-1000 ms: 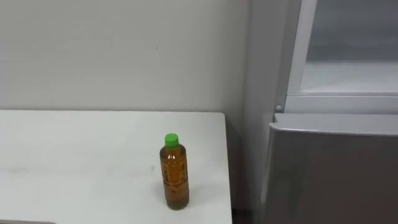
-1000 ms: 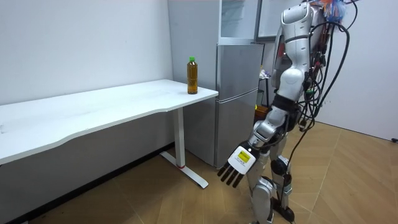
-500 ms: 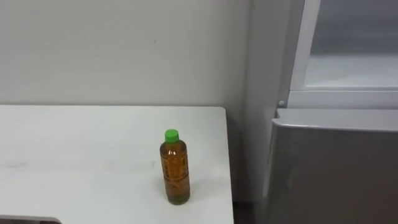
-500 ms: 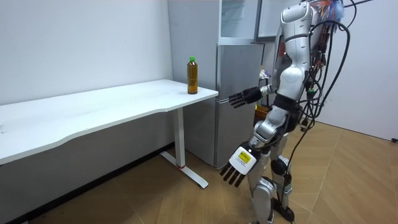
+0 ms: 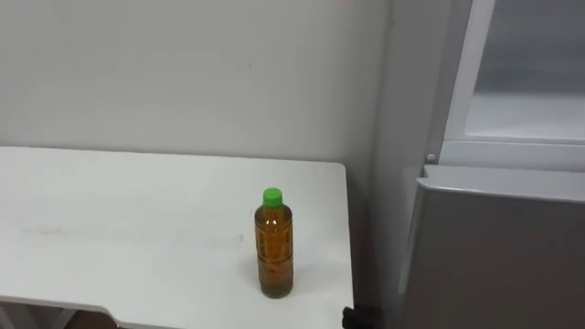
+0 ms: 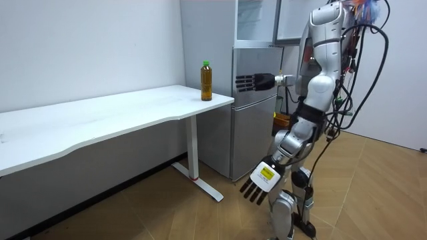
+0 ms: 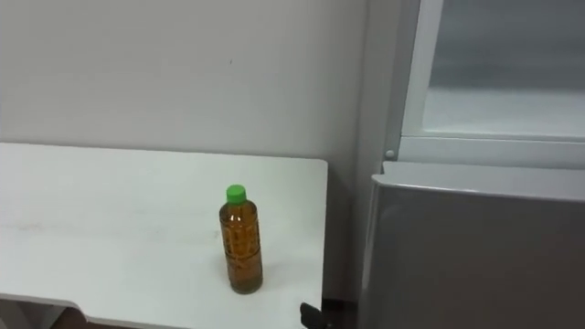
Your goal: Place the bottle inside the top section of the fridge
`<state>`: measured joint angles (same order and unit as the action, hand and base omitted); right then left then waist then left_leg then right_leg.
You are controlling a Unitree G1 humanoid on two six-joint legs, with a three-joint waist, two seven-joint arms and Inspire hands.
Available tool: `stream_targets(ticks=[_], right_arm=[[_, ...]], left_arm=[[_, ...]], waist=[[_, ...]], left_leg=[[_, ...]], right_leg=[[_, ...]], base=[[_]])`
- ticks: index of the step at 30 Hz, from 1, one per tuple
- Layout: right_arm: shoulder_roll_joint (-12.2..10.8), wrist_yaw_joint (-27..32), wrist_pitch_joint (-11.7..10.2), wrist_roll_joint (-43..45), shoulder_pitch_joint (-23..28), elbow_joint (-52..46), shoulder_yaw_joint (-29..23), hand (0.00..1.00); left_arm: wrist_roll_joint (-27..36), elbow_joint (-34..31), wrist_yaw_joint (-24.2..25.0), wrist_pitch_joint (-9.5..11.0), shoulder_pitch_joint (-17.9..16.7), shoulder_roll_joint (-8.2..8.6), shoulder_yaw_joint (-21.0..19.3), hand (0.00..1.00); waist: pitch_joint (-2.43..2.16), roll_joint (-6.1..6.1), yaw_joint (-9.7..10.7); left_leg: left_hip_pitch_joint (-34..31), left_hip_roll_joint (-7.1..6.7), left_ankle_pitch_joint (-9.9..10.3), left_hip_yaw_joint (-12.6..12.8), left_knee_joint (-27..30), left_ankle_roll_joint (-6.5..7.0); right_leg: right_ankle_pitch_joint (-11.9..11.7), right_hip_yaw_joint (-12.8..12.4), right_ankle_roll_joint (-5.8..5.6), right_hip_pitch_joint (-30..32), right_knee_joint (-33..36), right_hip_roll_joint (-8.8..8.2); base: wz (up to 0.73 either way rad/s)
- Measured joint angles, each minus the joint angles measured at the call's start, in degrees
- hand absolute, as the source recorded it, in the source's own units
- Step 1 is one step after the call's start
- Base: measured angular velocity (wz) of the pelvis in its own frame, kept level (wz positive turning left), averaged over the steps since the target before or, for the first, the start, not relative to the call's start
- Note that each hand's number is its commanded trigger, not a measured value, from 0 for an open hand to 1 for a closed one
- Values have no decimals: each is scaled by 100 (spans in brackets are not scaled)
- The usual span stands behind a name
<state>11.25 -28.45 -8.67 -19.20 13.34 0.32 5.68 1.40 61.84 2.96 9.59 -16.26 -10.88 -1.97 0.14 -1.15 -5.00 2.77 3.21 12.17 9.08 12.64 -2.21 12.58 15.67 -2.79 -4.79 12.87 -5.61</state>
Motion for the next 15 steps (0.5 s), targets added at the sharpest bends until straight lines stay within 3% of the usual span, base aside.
stream_targets(ticks=[4,15], right_arm=[[4,-143,5,-137,-122,-143,-3,0],[-4,-399,115,-352,-549,-713,-15,0]], left_arm=[[-166,2,12,-99,2,-17,-5,0],[-323,-2,56,-253,40,-135,-8,0]], waist=[[-17,-63,-19],[17,-154,-58]], left_leg=[[-9,11,0,-5,10,-1],[-21,11,2,-3,22,-2]], right_leg=[[-17,2,6,-2,-14,10],[-24,7,5,3,-14,10]], base=[[0],[0]])
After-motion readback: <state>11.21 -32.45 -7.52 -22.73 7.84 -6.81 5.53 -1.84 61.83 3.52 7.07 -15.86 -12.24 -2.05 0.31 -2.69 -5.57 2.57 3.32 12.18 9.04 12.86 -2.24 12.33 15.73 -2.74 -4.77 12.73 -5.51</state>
